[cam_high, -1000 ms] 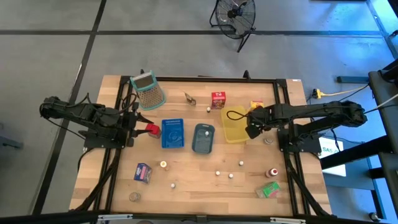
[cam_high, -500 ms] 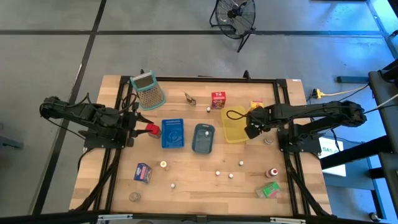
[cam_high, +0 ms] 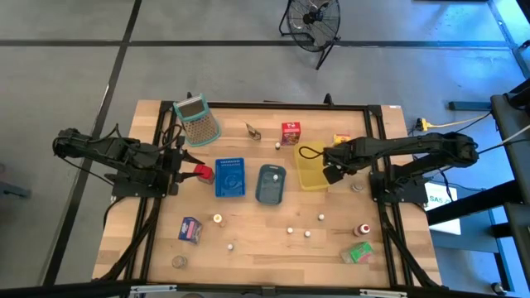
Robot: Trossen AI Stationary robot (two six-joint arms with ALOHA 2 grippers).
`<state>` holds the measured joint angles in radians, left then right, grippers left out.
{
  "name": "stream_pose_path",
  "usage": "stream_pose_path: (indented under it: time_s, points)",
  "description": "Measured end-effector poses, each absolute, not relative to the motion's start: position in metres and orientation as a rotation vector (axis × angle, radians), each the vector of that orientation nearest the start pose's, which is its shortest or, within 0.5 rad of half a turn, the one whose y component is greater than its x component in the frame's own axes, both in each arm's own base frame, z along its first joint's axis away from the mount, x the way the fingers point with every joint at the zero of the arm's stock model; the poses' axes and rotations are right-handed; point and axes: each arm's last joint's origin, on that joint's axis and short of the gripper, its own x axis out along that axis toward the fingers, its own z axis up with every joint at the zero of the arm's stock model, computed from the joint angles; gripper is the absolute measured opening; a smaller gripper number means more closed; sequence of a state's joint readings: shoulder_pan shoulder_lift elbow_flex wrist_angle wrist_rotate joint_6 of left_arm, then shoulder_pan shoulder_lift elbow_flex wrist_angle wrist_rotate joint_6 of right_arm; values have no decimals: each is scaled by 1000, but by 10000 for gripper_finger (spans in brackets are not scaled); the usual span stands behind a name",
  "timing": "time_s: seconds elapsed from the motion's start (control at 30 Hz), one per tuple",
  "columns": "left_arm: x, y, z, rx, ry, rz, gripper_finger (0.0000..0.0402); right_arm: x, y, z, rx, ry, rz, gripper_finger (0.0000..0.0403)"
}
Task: Pick & Place Kitchen Items
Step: Put the small black food coloring into the green bin
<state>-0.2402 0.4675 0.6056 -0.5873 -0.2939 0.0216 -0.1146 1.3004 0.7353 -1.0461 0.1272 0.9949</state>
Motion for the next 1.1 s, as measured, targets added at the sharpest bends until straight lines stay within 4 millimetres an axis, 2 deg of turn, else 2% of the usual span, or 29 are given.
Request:
stream_pose_path:
  time_s: [0.5,0.87,1.1]
  points:
    - [104,-17,274,140,433,47,149,186,-29,173,772,1418,-977,292]
    - [104,-17,274,140,434,48,149,186,-29,173,772,1419,-977,263]
    - [104,-17,274,140,433,47,149,187,-29,172,768,1417,-970,259]
